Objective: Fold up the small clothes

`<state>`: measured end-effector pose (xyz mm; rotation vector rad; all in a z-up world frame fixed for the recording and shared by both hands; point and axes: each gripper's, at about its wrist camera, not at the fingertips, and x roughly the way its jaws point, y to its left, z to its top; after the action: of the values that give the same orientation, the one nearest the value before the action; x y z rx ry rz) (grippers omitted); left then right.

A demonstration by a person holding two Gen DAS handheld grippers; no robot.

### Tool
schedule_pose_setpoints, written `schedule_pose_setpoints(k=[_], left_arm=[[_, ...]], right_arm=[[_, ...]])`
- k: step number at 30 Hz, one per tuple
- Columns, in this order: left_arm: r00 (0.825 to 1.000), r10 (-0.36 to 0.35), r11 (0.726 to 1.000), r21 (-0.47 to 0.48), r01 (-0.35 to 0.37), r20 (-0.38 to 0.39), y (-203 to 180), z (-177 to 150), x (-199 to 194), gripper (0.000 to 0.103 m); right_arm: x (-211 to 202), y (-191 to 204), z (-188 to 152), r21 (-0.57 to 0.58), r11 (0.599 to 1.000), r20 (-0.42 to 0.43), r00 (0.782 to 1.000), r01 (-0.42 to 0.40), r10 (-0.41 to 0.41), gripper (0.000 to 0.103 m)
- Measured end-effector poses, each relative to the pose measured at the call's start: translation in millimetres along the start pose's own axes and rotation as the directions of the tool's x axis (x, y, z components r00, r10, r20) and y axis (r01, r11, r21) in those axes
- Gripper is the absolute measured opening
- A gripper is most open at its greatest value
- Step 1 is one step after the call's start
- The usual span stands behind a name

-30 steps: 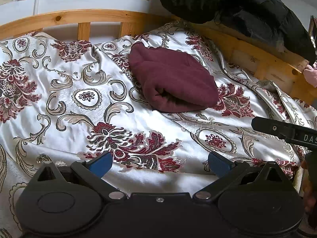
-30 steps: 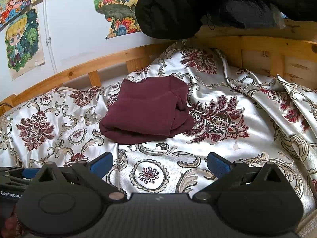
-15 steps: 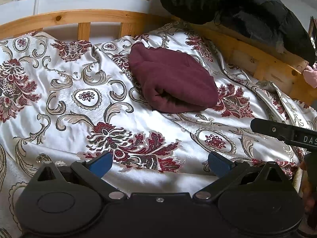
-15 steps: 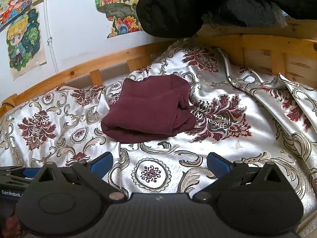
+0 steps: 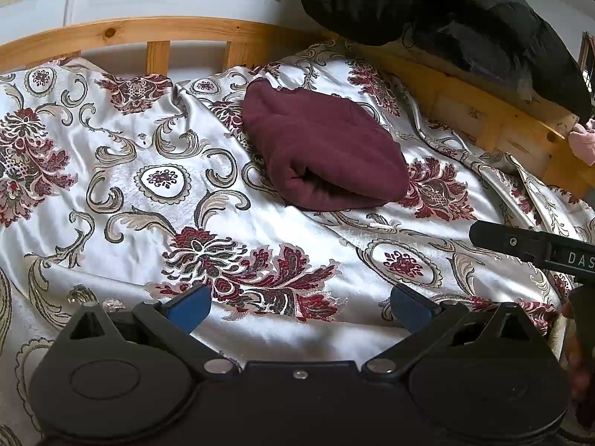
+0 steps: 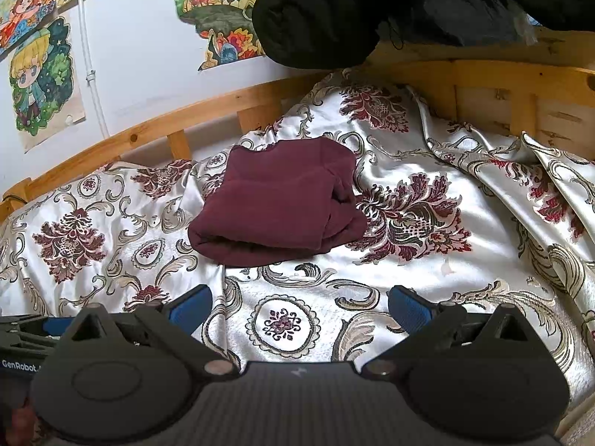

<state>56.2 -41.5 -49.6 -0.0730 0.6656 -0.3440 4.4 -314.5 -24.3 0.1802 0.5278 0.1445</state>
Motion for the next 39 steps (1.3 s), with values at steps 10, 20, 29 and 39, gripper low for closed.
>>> schedule_pose_setpoints(k=[10, 20, 29, 39], left_arm=[[1.000, 0.002, 1.000, 0.003, -0.002, 0.001, 0.0, 0.1, 0.0, 0.102], [1.000, 0.003, 1.000, 0.003, -0.003, 0.005, -1.5, -1.1, -0.5, 0.102], [1.000, 0.004, 1.000, 0.004, -0.004, 0.007, 0.3, -1.1, -0.8, 0.102], [0.987, 0.153, 0.986, 0.064, -0.156, 0.057, -8.3, -0.2, -4.0, 0.102]], right_arm=[[0.1, -1.5, 0.9, 0.006, 1.000, 0.001, 1.000, 0.003, -0.003, 0.103], [0.3, -2.1, 0.7, 0.009, 1.000, -0.003, 1.000, 0.006, -0.006, 0.103], [0.9, -3.9, 0.9, 0.016, 1.000, -0.004, 1.000, 0.010, -0.010, 0.103], [1.1, -3.8, 0.8, 0.016, 1.000, -0.007, 1.000, 0.011, -0.010, 0.103]])
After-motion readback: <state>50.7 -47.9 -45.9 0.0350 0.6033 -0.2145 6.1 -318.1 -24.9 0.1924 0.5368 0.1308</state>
